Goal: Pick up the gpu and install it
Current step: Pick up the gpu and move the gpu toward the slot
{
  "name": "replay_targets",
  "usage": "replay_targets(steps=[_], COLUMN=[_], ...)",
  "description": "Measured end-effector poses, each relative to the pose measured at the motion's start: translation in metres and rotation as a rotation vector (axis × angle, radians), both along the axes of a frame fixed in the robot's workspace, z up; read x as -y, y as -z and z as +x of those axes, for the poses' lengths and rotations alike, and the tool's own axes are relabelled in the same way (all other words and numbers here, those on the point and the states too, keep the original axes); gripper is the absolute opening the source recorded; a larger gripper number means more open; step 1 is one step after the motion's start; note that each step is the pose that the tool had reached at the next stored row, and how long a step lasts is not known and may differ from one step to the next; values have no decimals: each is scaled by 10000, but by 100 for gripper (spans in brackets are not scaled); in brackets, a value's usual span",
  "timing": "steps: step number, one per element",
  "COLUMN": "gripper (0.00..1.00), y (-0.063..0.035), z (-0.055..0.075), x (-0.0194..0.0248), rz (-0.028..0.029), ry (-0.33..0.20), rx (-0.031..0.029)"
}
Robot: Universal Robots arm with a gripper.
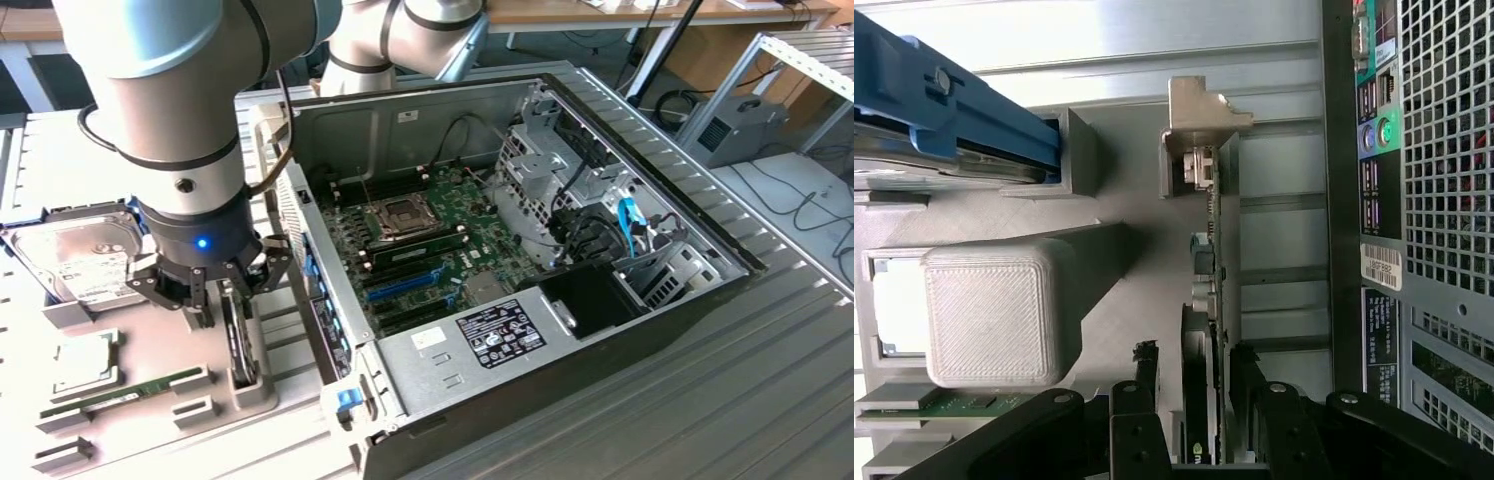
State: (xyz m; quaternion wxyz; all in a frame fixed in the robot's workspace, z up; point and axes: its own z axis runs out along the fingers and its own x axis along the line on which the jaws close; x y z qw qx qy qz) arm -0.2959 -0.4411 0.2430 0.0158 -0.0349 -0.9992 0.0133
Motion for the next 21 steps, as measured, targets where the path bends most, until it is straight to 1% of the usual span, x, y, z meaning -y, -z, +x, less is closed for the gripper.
replay_targets(steps=[3,4,5,6,7,14,21], gripper=[40,34,34,27,26,26,26], y=[0,0,0,0,0,1,-15], z=[0,0,0,0,0,0,0], x=[0,0,0,0,0,0,0], rz=[1,1,1,1,1,1,-14], ry=[-4,-5,-7,-8,-9,-22,-22], rx=[0,1,1,1,1,1,0])
